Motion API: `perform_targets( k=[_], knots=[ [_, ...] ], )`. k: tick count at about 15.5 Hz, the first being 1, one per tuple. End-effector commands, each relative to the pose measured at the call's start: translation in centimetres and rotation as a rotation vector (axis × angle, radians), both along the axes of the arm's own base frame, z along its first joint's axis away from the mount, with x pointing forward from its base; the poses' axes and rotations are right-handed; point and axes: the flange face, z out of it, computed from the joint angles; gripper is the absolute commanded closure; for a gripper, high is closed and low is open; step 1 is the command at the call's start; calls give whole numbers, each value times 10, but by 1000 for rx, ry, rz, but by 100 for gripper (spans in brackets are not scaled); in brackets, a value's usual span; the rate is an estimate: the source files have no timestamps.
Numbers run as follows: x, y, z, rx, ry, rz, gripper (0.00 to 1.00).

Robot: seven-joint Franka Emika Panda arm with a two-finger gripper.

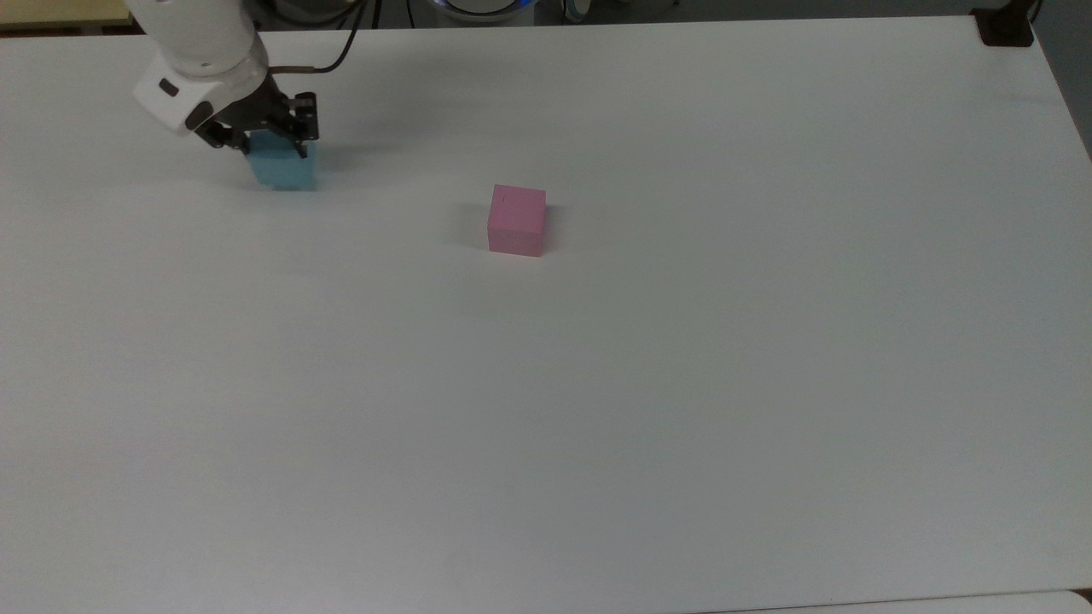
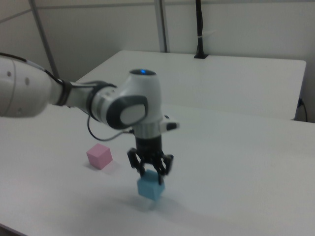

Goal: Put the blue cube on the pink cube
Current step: 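Lift the light-blue cube and carry it over the pink cube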

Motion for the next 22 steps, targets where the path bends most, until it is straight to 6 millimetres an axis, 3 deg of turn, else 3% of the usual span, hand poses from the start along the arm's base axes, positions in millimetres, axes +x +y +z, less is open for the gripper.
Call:
perform_targets(
  k=[1,3,5,8,11,17,20,21,22],
  knots=[
    [12,75,69,5,-12,-66,46],
    [29,120,91,11,-29,-121,45],
    [40,158,98,16,-53,-191,45],
    [49,214,92,12,-53,-260,45],
    [60,254,76,4,-78,-290,45],
    [77,284,25,-38,-96,-281,45],
    [76,283,18,-73,-94,-261,43],
    [76,282,18,-75,-90,-263,37],
    [75,282,18,-77,-86,-264,11]
  ],
)
